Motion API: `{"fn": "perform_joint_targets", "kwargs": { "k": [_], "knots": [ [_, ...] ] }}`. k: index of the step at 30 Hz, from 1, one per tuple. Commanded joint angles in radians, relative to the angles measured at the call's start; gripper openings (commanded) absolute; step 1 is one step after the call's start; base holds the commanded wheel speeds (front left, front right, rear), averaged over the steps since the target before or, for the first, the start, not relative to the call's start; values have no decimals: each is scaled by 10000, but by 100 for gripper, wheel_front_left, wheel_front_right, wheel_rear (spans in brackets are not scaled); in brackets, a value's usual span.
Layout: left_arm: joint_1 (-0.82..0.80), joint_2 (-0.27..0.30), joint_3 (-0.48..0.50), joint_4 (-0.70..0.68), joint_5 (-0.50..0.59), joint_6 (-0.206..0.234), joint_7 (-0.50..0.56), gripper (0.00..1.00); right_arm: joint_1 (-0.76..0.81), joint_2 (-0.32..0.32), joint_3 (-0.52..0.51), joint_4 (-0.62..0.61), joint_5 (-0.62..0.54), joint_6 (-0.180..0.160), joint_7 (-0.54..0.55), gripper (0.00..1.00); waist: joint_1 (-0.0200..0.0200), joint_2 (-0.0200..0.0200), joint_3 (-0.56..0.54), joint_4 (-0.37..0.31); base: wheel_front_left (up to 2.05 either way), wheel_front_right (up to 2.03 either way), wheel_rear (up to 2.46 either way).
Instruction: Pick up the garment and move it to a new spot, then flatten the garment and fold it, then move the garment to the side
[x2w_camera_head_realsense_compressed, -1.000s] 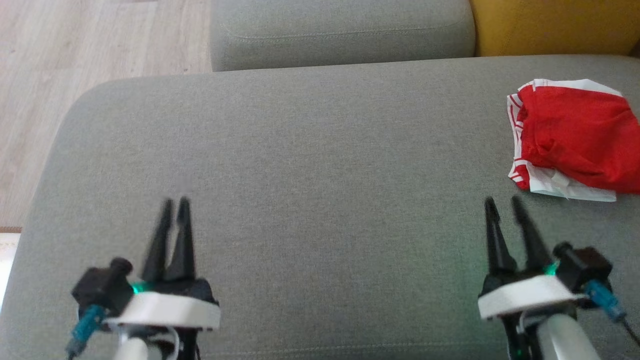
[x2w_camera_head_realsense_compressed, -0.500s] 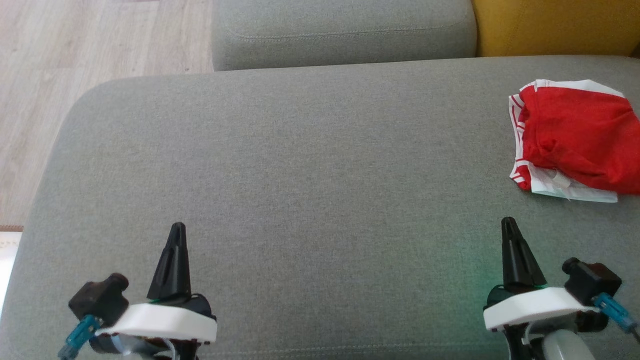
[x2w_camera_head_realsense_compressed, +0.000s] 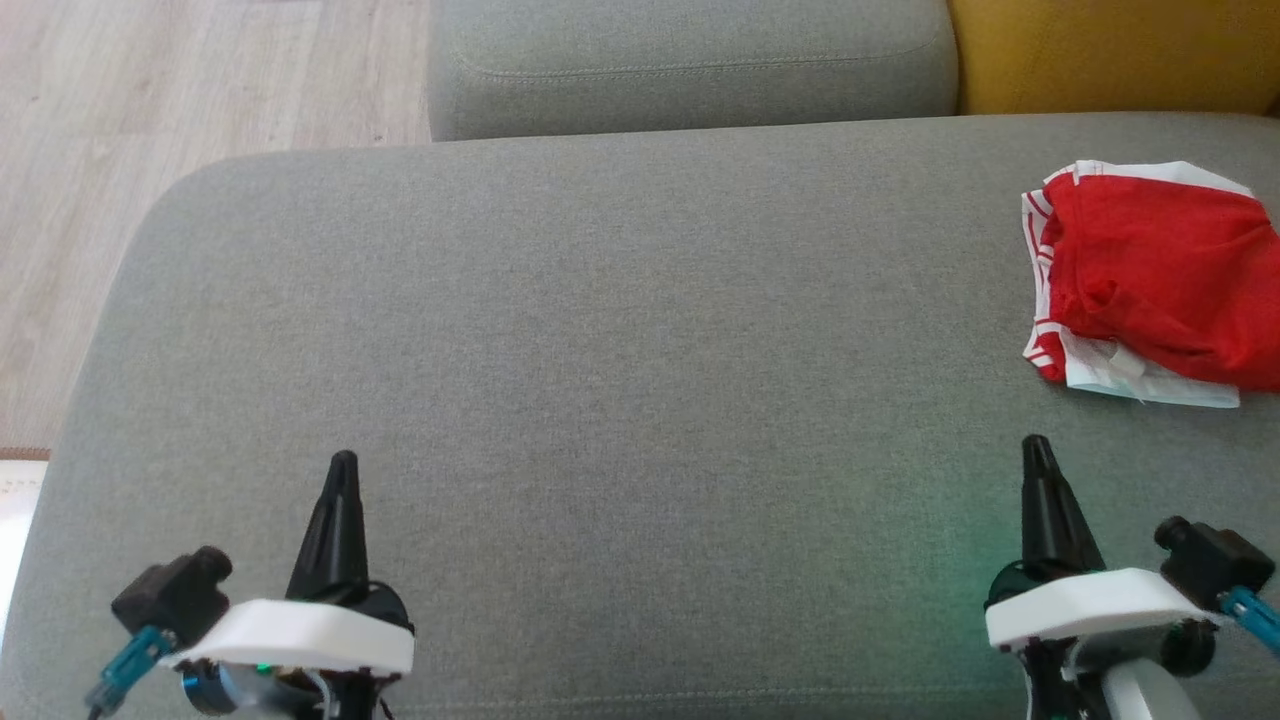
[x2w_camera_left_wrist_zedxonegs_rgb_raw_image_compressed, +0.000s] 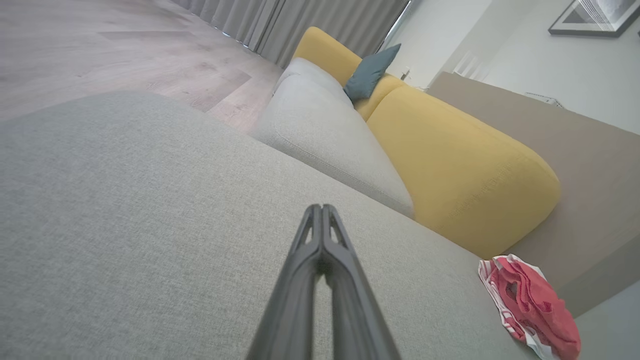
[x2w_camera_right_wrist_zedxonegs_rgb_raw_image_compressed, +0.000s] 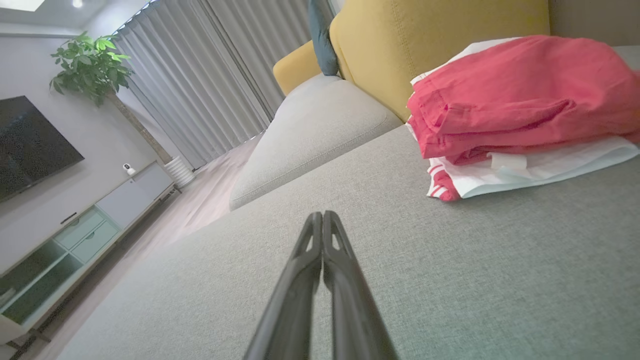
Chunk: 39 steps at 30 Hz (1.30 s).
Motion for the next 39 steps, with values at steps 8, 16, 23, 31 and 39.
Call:
{"fn": "perform_joint_targets", "kwargs": {
  "k": [8, 16, 23, 31, 39],
  "knots": [
    [-678, 177, 291, -154, -965, -181, 212, 0, -518, -155, -90, -389, 1050, 19, 222, 0, 0, 0, 1, 27, 0, 0, 0],
    [-771, 209, 421, -16, -1826, -265, 418, 0, -555, -175, -175, -411, 1971, 24, 434, 0, 0, 0, 3, 54, 0, 0, 0],
    [-856, 232, 541, 112, -2575, -339, 603, 0, -588, -188, -254, -430, 2772, 27, 623, 0, 0, 0, 4, 78, 0, 0, 0],
    [-954, 254, 685, 261, -3424, -423, 821, 0, -626, -200, -349, -451, 3685, 32, 844, 0, 0, 0, 5, 105, 0, 0, 0],
    [-1053, 271, 836, 412, -4268, -506, 1044, 0, -665, -209, -450, -472, 4593, 36, 1068, 0, 0, 0, 6, 133, 0, 0, 0]
  ]
}}
